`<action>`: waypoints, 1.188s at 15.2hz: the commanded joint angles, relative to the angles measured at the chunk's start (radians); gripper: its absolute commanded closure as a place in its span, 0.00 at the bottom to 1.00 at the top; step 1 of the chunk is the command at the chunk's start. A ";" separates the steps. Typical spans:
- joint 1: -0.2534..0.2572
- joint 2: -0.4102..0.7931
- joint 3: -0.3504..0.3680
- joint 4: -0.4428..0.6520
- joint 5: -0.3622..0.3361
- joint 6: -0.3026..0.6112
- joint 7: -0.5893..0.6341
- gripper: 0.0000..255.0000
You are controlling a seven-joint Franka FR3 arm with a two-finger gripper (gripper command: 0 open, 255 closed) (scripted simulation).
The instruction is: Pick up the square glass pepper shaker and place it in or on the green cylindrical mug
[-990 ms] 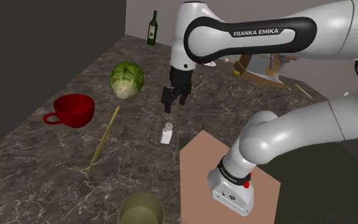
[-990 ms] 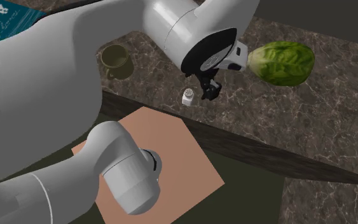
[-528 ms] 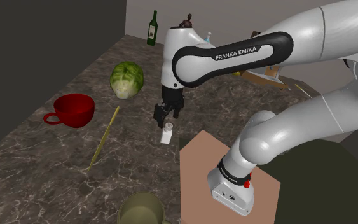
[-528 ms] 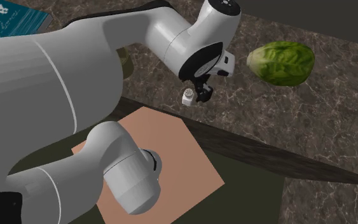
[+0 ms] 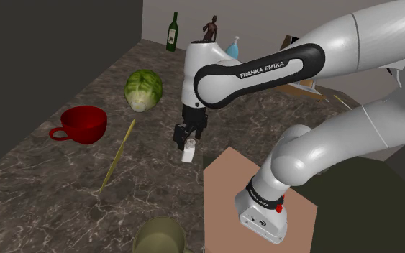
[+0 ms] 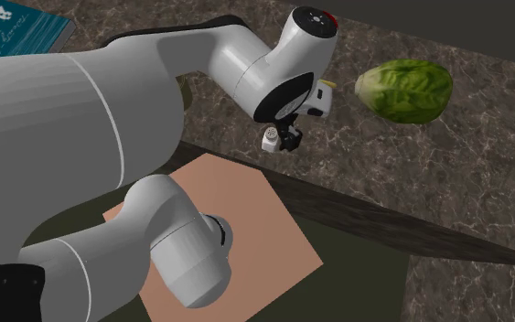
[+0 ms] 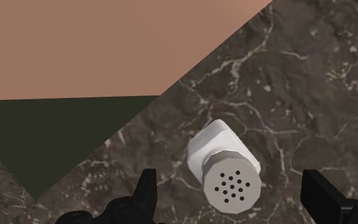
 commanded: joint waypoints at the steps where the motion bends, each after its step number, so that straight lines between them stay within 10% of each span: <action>1: 0.000 0.001 0.000 0.000 0.000 0.001 0.000 0.00; 3: 0.000 0.000 0.000 0.000 0.000 0.001 0.000 0.00; 4: 0.000 0.000 0.000 0.000 0.000 0.001 0.000 1.00; 18: -0.001 -0.042 -0.012 0.041 -0.007 -0.083 0.002 1.00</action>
